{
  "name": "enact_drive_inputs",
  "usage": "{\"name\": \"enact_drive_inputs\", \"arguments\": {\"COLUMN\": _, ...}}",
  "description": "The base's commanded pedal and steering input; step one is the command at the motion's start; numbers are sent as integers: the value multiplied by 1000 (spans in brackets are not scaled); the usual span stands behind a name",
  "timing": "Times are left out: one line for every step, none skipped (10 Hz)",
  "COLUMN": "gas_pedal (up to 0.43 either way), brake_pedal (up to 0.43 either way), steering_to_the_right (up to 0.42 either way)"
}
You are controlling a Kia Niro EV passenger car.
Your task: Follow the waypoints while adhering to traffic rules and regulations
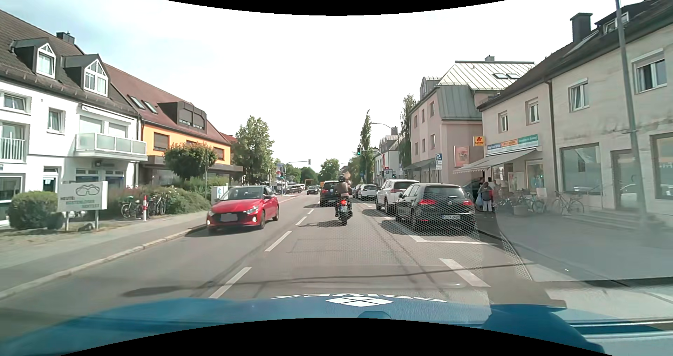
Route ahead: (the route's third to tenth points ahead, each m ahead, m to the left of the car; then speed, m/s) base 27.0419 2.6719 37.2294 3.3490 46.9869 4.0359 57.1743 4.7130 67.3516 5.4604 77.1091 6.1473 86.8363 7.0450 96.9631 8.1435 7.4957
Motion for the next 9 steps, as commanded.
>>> {"name": "enact_drive_inputs", "arguments": {"gas_pedal": 0, "brake_pedal": 165, "steering_to_the_right": -14}}
{"name": "enact_drive_inputs", "arguments": {"gas_pedal": 0, "brake_pedal": 177, "steering_to_the_right": -14}}
{"name": "enact_drive_inputs", "arguments": {"gas_pedal": 0, "brake_pedal": 177, "steering_to_the_right": -14}}
{"name": "enact_drive_inputs", "arguments": {"gas_pedal": 0, "brake_pedal": 183, "steering_to_the_right": -14}}
{"name": "enact_drive_inputs", "arguments": {"gas_pedal": 0, "brake_pedal": 183, "steering_to_the_right": -14}}
{"name": "enact_drive_inputs", "arguments": {"gas_pedal": 0, "brake_pedal": 183, "steering_to_the_right": -14}}
{"name": "enact_drive_inputs", "arguments": {"gas_pedal": 0, "brake_pedal": 189, "steering_to_the_right": -14}}
{"name": "enact_drive_inputs", "arguments": {"gas_pedal": 0, "brake_pedal": 189, "steering_to_the_right": -13}}
{"name": "enact_drive_inputs", "arguments": {"gas_pedal": 0, "brake_pedal": 195, "steering_to_the_right": -12}}
